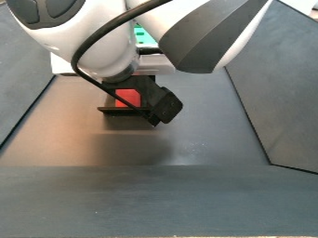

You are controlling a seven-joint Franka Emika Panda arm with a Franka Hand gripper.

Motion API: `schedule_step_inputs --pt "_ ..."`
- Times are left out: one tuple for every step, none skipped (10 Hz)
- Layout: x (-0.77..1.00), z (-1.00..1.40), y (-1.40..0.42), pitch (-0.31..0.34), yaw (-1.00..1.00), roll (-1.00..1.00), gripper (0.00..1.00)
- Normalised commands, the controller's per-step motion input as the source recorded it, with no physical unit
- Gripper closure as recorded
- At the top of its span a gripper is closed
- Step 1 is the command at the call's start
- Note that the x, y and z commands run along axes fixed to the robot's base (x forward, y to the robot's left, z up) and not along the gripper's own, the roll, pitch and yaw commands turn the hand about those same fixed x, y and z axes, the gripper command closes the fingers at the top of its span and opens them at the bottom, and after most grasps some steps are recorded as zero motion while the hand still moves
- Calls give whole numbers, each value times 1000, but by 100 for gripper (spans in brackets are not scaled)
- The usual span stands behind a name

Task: Pick up the oval object. Move up. Place the oval object on the fixture. Regrasp the oval object. Move to above the board. Insert the oval object.
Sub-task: Place the oval object on the fixture, then regrasp the oval object.

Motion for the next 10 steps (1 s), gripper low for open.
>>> schedule_step_inputs --pt "71 -370 164 -51 -103 -72 100" --pt "73 -363 167 -52 -90 -70 100" --pt "69 -367 159 -49 -78 -71 100" --pt "0 -167 -500 0 0 0 100" --pt "0 0 0 0 0 0 0" --pt "0 1000 0 1 3 -11 0" --pt "-2 1000 0 3 4 -12 0" --pt "-20 1000 13 -2 15 1 0" --pt "-35 1000 15 -2 19 4 0" --pt "-40 1000 12 -3 20 6 0"
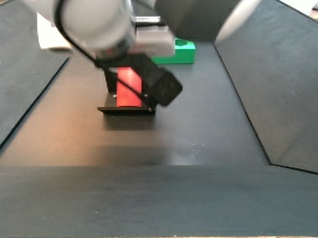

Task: Pick up the oval object. Move up. Place the oval object on the fixture. Regrasp the oval object. Move to above the board. Insert the oval object.
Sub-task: Regrasp the oval object.

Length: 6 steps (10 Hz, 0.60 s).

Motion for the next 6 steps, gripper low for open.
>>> schedule_step_inputs --pt "-44 823 11 0 21 5 0" --pt "-43 692 12 0 22 4 0" --pt "-41 432 10 0 21 3 0" --pt "-41 235 10 2 21 1 0" --pt "-1000 0 0 -37 -44 -22 0" --pt "-1000 -17 2 -44 -50 -31 0"
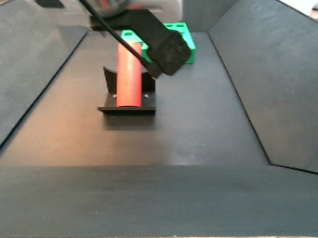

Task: Pick up the oval object. Move up. Place the oval object on the fixture. Regrasp the oval object. Move to above the board. Insert the oval object.
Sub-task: Regrasp the oval object.

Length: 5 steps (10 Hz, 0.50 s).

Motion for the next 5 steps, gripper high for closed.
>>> schedule_step_inputs --pt "-1000 17 2 -84 -49 -19 0" --pt "-1000 13 0 -103 -36 -13 0" --pt "-1000 10 3 -130 -12 -14 0" --pt "-1000 16 -2 -153 12 -11 0" --pt "-1000 16 -4 -163 25 -10 0"
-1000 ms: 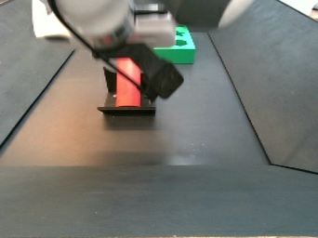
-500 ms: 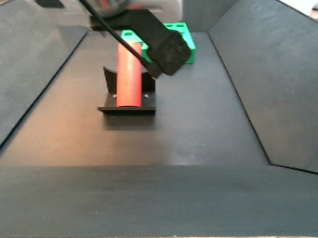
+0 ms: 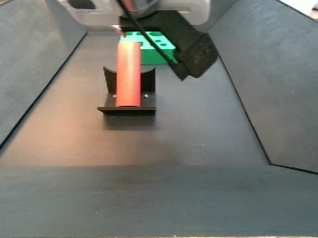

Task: Pick up the oval object. Move up. Place the oval object on the fixture. Regrasp the oval object. Move to above the board. Insert the oval object.
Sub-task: Regrasp the oval object.

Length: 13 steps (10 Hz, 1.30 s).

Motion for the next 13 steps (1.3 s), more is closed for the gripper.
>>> schedule_step_inputs --pt "-1000 16 -6 -183 53 -10 0" --pt "-1000 13 -9 -196 69 -11 0" --pt "-892 11 -12 -204 87 -11 0" --pt "-667 -751 -1000 -26 -1000 807 0" --pt "-531 -736 -1000 -32 -1000 813 0" --pt "-393 -590 -1000 -58 -1000 811 0" --pt "-163 -274 -751 -101 -1000 799 0" --pt "-68 -156 -540 -129 -1000 794 0" --pt "-44 -117 -397 -146 -1000 790 0" --pt "-30 -60 -104 -182 -1000 779 0" --pt "-23 -22 -37 -216 -1000 764 0" --pt "-16 -16 -52 -241 -1000 758 0" --pt "-26 -15 -34 -267 -1000 752 0"
